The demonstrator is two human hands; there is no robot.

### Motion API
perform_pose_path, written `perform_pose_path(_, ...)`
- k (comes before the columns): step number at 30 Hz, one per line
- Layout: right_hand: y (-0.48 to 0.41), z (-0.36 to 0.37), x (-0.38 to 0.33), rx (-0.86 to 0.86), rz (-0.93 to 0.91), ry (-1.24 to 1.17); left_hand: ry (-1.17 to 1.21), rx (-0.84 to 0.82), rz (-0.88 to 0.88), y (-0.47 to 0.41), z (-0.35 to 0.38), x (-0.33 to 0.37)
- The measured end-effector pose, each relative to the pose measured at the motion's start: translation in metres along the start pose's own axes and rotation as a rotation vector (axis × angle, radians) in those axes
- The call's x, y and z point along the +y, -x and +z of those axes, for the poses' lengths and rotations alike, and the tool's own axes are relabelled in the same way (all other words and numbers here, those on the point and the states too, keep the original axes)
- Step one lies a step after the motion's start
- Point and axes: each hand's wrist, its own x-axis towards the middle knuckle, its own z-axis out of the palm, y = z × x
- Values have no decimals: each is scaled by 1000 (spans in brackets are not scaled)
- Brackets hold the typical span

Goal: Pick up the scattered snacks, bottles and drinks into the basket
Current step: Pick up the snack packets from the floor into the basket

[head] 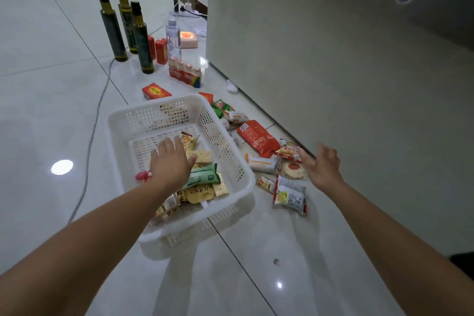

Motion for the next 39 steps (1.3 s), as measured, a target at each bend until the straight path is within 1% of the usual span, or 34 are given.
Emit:
perform_pose_path(2,6,-21,-12,-56,-69,75,-26,-21,14,8,-21,12)
perform_pose_path(6,16,-87,-56,-168,-382,399,-44,-53,55,28,-94,38)
perform_pose_path(9,19,-153,-105,-247,-497,504,-22,-54,64,45,-174,49)
perform_pose_path(13,40,-255,-183,-319,-636,581,-38,-78,2,76,-299,50)
perform_pose_path(16,63,-344,-251,-355,-695,540,-55,-75,-17,101,-404,49)
perform_pose_path(19,75,-426,-303,-287,-773,454,-81,-52,-16,118,-506,48)
perform_pose_path(22,77,-502,-329,-210,-778,395,-113,10,-49,124,-596,49)
perform_pose_path(24,75,-542,-331,-189,-767,379,-98,40,-103,125,-641,56)
perform_pose_path(27,64,-585,-319,-156,-796,429,-21,95,-207,128,-681,80)
perform_pose_path(30,54,-610,-301,-153,-837,432,-11,120,-259,145,-695,117)
perform_pose_path(33,48,-627,-281,-145,-933,436,-3,154,-313,169,-692,155)
perform_pose_path(35,43,-636,-264,-151,-981,445,9,132,-356,183,-686,180)
perform_pose_path(39,27,-642,-242,-197,-963,462,1,108,-348,202,-673,215)
